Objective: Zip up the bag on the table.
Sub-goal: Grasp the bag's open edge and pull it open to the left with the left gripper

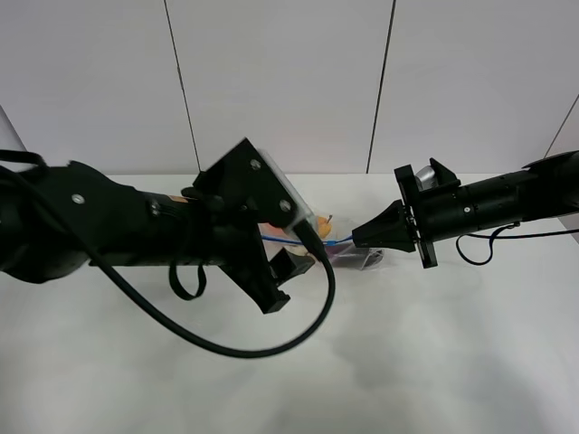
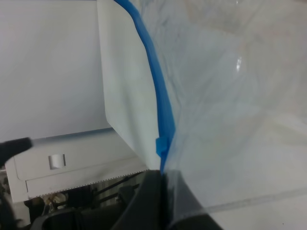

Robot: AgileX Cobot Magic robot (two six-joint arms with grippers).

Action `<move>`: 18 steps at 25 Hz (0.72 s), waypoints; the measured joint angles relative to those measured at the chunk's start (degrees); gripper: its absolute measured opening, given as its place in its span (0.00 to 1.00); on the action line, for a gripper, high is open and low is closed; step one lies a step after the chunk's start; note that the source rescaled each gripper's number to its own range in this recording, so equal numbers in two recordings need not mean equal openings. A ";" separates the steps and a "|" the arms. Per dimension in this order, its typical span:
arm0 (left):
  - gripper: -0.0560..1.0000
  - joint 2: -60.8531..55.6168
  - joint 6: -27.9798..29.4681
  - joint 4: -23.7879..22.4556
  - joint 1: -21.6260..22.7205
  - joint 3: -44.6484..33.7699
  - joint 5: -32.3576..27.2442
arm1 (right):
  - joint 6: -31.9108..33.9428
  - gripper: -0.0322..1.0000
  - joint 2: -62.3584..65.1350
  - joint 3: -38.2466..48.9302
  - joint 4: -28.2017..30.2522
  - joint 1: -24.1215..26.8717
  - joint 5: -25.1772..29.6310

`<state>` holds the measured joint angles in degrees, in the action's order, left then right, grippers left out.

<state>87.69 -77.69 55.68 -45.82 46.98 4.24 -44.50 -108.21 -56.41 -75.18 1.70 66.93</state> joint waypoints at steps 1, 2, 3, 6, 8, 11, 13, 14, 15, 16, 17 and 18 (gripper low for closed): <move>0.86 1.40 -1.64 0.00 -1.35 0.00 2.96 | 0.00 0.03 0.00 0.00 0.00 0.00 0.00; 0.86 2.79 -2.95 -0.27 -2.42 0.00 5.42 | 0.00 0.03 0.00 0.00 0.00 0.00 0.00; 0.86 3.88 -3.66 -0.88 -3.56 0.00 8.26 | 0.00 0.03 0.00 0.00 0.00 0.00 0.00; 0.86 7.34 -4.47 -4.98 -5.85 0.05 14.39 | 0.00 0.03 0.00 0.00 0.00 0.00 -0.05; 0.86 9.11 -4.54 -9.22 -7.07 0.05 17.20 | 0.00 0.03 0.00 0.00 0.00 0.00 -0.05; 0.86 11.28 -2.90 -16.72 -7.73 0.05 20.98 | 0.00 0.03 0.00 0.00 0.00 0.00 -0.05; 0.86 12.93 0.00 -21.66 -7.79 0.05 23.27 | 0.00 0.03 0.00 0.00 0.00 0.00 -0.05; 0.86 13.65 1.38 -24.02 -7.79 0.05 24.62 | 0.00 0.03 0.00 0.00 -0.01 0.00 -0.05; 0.86 14.49 3.09 -26.08 -7.79 0.05 26.13 | 0.00 0.03 0.00 0.00 -0.07 0.00 -0.05; 0.86 15.33 4.73 -28.48 -7.79 0.05 27.87 | 0.00 0.03 0.00 0.00 -0.07 0.00 -0.05; 0.85 16.08 5.96 -30.60 -7.79 0.05 29.61 | 0.00 0.03 0.00 0.00 -0.07 0.00 -0.05; 0.85 17.03 7.22 -32.02 -7.79 0.05 31.84 | 0.02 0.03 0.00 0.00 -0.08 0.00 -0.05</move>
<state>104.71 -70.47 23.66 -53.61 47.03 36.09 -44.49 -108.21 -56.41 -75.27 1.70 66.88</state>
